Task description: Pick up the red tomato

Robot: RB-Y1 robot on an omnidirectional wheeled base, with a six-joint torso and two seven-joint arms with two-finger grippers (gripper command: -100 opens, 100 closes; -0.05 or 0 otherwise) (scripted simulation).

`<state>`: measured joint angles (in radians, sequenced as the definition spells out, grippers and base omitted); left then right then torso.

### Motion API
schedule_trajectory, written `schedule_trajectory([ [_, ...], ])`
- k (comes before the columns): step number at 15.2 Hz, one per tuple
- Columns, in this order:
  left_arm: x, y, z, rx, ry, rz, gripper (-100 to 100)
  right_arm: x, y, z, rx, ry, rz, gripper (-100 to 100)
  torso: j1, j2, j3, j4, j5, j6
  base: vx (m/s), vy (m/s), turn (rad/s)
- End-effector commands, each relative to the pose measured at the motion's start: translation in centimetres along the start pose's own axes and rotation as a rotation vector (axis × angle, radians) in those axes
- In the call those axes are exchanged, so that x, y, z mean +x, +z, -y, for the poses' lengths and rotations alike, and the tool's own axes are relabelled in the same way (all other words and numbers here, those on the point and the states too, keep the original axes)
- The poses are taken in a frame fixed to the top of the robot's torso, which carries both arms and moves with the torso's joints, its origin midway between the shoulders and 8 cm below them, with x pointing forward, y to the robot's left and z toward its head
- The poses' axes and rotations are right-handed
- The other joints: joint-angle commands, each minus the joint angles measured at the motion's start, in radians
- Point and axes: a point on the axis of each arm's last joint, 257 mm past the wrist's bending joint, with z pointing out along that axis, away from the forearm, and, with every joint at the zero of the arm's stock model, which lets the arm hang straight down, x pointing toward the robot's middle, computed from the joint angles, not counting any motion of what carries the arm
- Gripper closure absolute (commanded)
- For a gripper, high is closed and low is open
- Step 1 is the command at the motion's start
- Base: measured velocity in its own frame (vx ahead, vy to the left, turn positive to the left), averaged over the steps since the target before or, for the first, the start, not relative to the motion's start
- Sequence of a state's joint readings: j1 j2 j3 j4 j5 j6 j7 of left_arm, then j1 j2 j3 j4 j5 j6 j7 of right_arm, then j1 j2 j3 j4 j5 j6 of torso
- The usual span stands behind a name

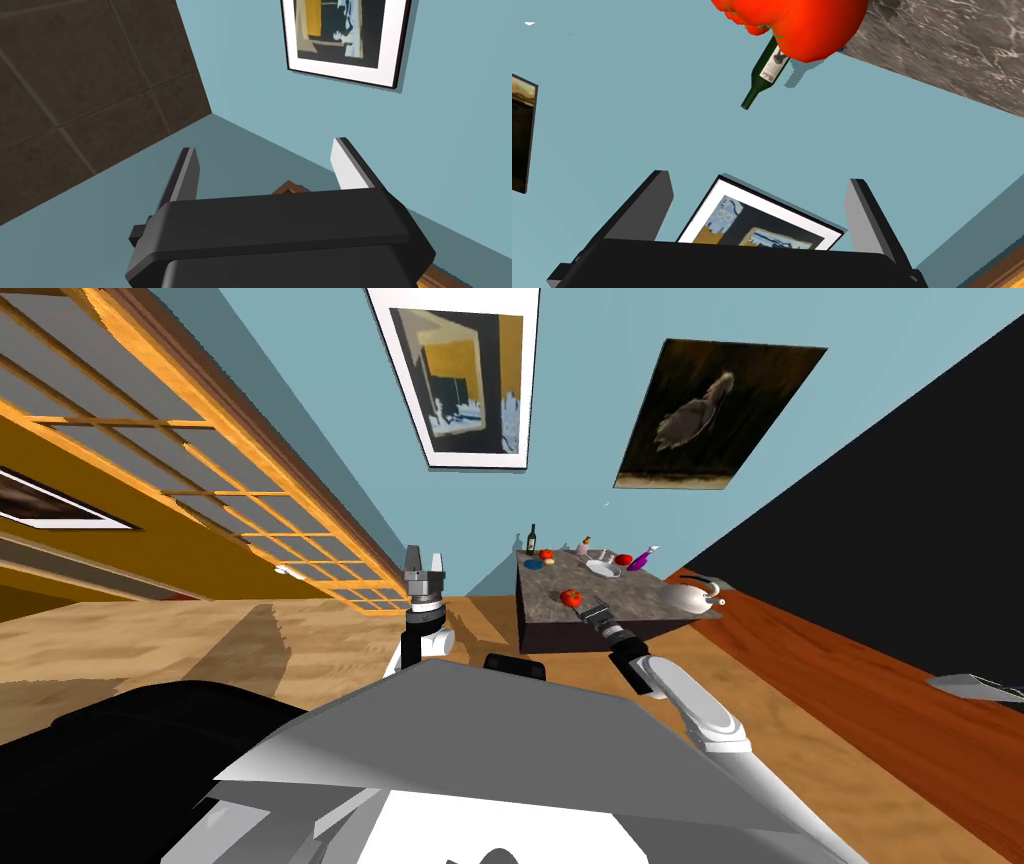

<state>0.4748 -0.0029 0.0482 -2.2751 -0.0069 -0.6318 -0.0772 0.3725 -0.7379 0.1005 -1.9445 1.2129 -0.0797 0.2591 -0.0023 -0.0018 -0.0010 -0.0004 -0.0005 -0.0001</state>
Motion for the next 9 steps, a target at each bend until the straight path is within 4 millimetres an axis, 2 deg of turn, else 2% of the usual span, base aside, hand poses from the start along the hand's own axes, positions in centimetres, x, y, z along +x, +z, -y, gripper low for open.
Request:
schedule_trajectory([
  [1,0.0,0.0,0.0,0.000,0.000,0.000,0,1.3,-0.2,0.2,-0.006,-0.094,-0.032,-100,0.000,0.000,0.000,0.000,0.000,0.000,-0.002,-0.021,0.187],
  [6,0.0,0.0,0.0,0.000,0.000,0.000,0,3.1,-0.4,0.5,-0.020,-0.222,-0.074,-100,0.000,0.000,0.000,0.000,0.000,0.000,-0.001,-0.018,0.169],
  [8,0.0,0.0,0.0,0.000,0.000,0.000,0,4.8,-0.8,0.8,-0.035,-0.326,-0.110,-100,0.001,-0.001,0.000,0.000,0.000,0.000,0.006,-0.014,0.220],
  [9,0.0,0.0,0.0,0.000,0.000,0.000,0,4.8,-0.8,0.8,-0.035,-0.329,-0.110,-100,0.001,-0.001,-0.001,0.000,0.000,-0.001,0.007,-0.020,0.195],
])
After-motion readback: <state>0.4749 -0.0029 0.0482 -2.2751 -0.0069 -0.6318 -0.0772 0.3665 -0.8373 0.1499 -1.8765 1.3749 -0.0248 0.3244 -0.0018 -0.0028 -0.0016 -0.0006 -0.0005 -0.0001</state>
